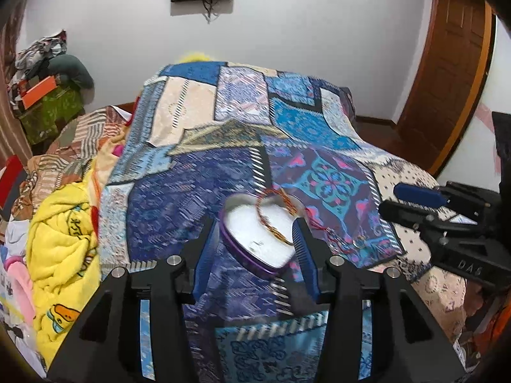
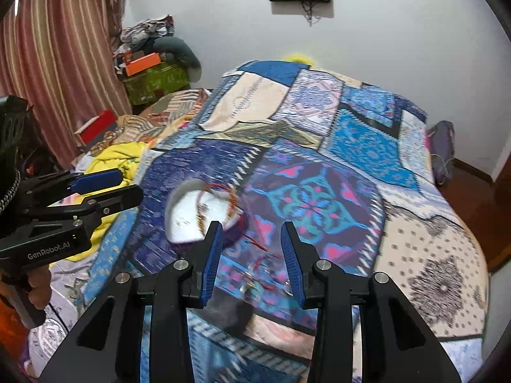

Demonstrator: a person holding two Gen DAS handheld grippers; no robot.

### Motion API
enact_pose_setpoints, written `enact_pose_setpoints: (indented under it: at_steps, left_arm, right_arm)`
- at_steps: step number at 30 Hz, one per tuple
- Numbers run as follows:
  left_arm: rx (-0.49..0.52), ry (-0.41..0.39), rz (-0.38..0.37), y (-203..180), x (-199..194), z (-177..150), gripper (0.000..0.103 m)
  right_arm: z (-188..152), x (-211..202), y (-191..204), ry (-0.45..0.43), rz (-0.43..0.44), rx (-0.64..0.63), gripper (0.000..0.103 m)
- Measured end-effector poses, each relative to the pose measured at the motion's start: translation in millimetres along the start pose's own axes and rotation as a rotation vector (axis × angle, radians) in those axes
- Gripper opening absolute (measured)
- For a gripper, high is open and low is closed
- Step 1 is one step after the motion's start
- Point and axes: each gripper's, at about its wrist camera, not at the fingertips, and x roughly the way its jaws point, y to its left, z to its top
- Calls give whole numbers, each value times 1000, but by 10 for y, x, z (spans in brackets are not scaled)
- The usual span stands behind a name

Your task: Organize jewelry

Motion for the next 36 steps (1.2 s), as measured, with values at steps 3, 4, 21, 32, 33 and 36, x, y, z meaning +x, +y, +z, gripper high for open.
enact_pose_setpoints:
  at_steps: [3, 4, 21, 32, 33, 36]
  left_arm:
    - [23, 29, -24, -158, 78, -39, 47]
    - [33, 38, -33, -219, 108, -54, 47]
    - [130, 203, -133, -765, 760, -355, 36]
    - [114, 226, -162, -781, 982, -335, 26]
    - [114, 227, -160, -778, 994, -336, 26]
    - [105, 227, -166, -755, 1023, -340, 23]
  right_arm:
    - [-80, -63, -140, 9, -22, 18, 34]
    - [-103, -77, -186, 13, -32, 23, 34]
    - [-556, 126, -590, 143, -52, 88, 34]
    - [-633, 468, -522, 209, 27, 41, 34]
    - [-628, 480, -505, 208, 30, 30, 34]
    - [-602, 536, -468, 209, 43, 11, 34]
